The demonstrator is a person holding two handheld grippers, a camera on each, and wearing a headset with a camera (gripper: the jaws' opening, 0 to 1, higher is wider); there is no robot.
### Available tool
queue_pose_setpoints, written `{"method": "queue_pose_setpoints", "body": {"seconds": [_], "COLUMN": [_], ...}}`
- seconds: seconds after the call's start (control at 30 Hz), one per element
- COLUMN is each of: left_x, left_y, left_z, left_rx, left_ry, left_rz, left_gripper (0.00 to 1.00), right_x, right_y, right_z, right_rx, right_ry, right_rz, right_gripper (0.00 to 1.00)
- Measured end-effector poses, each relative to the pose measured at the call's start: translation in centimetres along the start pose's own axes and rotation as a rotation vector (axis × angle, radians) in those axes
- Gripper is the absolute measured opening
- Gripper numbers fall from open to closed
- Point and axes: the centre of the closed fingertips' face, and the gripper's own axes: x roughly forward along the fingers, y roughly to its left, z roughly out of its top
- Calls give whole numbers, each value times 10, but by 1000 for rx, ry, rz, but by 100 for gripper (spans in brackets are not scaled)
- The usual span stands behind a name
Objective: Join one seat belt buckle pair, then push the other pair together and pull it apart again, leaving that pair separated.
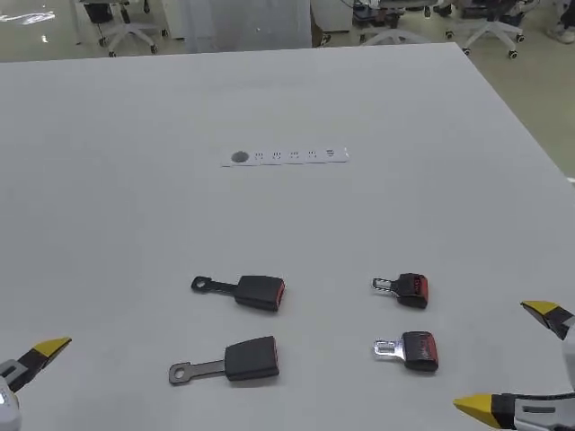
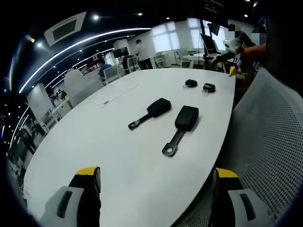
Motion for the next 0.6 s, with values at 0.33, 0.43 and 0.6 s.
{"method": "queue_pose_setpoints", "body": {"seconds": [0.33,0.43,0.6], "left_x": [-1,-1,0], "left_y": [3,3,3], "left_z": [2,2,2], "left_rx": [-5,-5,-6], "left_ry": [-8,-9,-10], "left_rz": [10,10,10], "left_gripper": [100,100,100], "right_x": [7,9,12], "right_y": [-2,-2,-1], "right_z": [7,8,9], "right_rx": [-5,-6,-9], "right_ry": [-3,-2,0], "right_rz": [4,6,12], "right_gripper": [100,100,100]}}
